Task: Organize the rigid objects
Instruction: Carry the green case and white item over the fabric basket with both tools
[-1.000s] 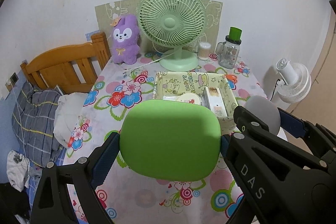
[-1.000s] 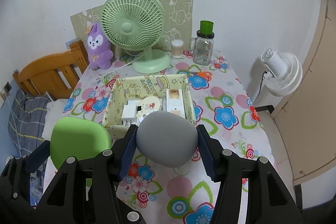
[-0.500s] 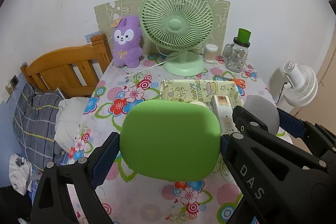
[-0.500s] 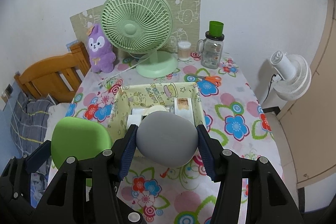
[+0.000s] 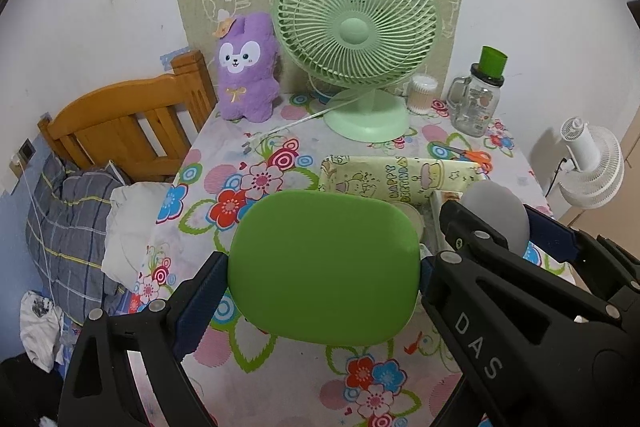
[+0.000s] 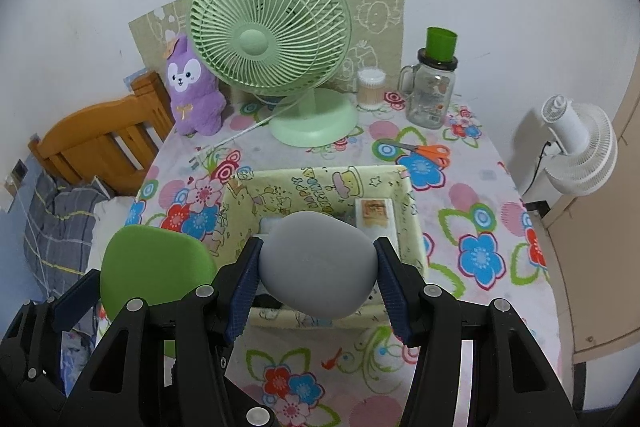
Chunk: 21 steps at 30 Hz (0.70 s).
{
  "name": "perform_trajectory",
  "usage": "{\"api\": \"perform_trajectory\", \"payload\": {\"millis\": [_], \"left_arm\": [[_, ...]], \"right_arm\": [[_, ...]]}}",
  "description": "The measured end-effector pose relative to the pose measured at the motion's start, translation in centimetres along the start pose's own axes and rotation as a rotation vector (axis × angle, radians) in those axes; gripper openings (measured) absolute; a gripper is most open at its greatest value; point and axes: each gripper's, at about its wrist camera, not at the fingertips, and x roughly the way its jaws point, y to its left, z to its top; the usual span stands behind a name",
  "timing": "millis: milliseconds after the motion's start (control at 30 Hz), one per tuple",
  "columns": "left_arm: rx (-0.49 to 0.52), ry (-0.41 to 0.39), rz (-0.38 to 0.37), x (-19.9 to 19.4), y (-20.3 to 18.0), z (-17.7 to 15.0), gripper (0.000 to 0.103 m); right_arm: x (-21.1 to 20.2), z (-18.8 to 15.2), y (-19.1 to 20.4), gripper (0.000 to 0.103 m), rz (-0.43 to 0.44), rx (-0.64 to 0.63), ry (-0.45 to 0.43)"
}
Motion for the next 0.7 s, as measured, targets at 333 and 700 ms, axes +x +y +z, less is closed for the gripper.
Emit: {"api": "perform_trajectory", "payload": {"millis": [333,700], "left_arm": [[0.006,0.036,0.018,2.7,0.9,0.2,0.095],[0.004,0.092,0.02,4.8,1.7,-1.1,0.095]], "right_arm": [[3.8,0.2,0.8,0.059,0.067,0.025,0.079],[6.2,-1.3,1.5,0.059,0.066,0.029,0.136]]}}
